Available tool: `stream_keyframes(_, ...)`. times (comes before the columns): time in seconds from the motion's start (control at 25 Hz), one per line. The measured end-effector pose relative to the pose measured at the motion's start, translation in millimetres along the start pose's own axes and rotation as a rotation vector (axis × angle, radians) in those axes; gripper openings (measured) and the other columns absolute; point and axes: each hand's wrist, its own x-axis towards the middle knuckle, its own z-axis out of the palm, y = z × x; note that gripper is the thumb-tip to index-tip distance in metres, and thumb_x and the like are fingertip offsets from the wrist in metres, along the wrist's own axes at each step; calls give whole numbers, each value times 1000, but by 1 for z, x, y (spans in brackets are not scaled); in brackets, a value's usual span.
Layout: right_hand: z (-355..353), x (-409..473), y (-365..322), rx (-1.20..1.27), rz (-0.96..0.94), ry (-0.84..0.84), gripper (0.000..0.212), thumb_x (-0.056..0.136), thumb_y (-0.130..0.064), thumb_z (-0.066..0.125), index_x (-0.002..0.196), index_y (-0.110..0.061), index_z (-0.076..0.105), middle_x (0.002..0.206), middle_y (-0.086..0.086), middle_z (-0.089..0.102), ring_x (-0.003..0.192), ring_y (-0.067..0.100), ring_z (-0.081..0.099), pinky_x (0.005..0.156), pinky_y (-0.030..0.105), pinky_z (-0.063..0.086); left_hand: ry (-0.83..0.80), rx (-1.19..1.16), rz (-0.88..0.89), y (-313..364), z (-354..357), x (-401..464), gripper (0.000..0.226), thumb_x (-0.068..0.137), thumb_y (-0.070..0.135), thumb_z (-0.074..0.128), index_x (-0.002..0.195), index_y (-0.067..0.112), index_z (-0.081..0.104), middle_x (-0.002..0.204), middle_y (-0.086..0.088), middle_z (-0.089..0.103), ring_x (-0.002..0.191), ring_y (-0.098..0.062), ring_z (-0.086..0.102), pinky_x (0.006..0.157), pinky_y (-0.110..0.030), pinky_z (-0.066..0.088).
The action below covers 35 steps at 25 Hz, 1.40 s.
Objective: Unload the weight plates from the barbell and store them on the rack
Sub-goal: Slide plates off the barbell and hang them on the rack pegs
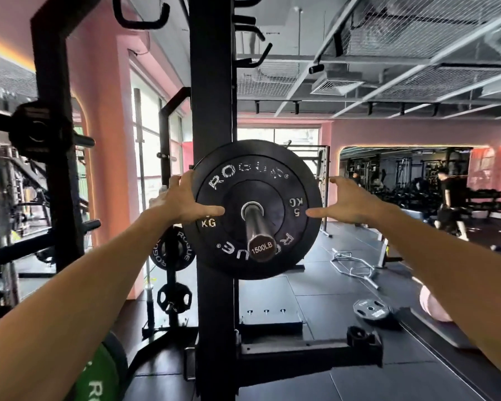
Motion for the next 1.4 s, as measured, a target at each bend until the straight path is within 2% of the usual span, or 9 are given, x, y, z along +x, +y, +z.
stream_keyframes(0.12,21,57,8,-3,9,22,129,46,-78,73,147,-19,20,153,11,27,136,32,35,108,50,35,21,39,-29,-12,30,55,137,49,81,72,153,27,1,161,-10,7,146,-38,16,112,-61,24)
stream_keyframes(0.36,58,161,20,12,-18,82,141,40,-75,78,150,-27,3,155,15,19,139,39,29,111,52,30,82,9,-109,-35,68,142,155,33,81,76,152,27,-5,157,-13,17,142,-40,24,106,-63,32)
stream_keyframes(0.44,68,188,23,71,-9,79,151,32,-72,81,151,-24,0,156,16,18,140,38,27,112,49,29,115,-14,-114,-39,85,160,154,32,76,81,152,24,-1,153,-15,24,138,-40,30,105,-59,35)
stream_keyframes(0.52,80,211,25,168,-2,78,161,17,-73,81,150,-18,9,152,14,27,139,35,31,113,48,31,192,-55,-121,-46,99,176,149,32,68,87,149,17,10,146,-16,31,133,-40,35,103,-56,39)
stream_keyframes(0.6,93,230,32,268,6,121,159,6,-72,80,142,-13,24,142,12,38,133,31,40,109,48,38,240,-201,-138,-55,107,190,140,26,60,91,139,13,24,137,-12,39,127,-36,42,99,-53,43)
stream_keyframes(0.68,101,238,38,319,42,160,151,4,-69,82,134,-15,27,136,10,41,128,30,44,105,48,41,242,-314,-140,-64,110,197,137,18,57,92,131,13,30,130,-7,43,122,-30,48,96,-47,46)
stream_keyframes(0.92,96,228,37,352,78,147,128,9,-65,87,113,-25,23,129,7,50,120,30,52,95,37,45,226,-417,-127,-64,104,192,135,10,59,91,122,16,29,126,-5,51,118,-26,53,95,-46,49)
stream_keyframes(1.16,80,181,35,387,63,136,129,9,-66,86,113,-25,22,130,7,49,122,29,50,102,45,44,236,-363,-89,-50,77,152,136,7,67,84,120,14,30,119,-4,50,115,-29,53,81,-35,45)
stream_keyframes(1.4,52,106,27,414,75,143,121,12,-64,87,107,-28,22,124,4,51,118,27,52,99,42,45,236,-333,-80,-33,39,85,139,4,70,83,120,15,29,126,-8,49,117,-29,51,84,-38,46)
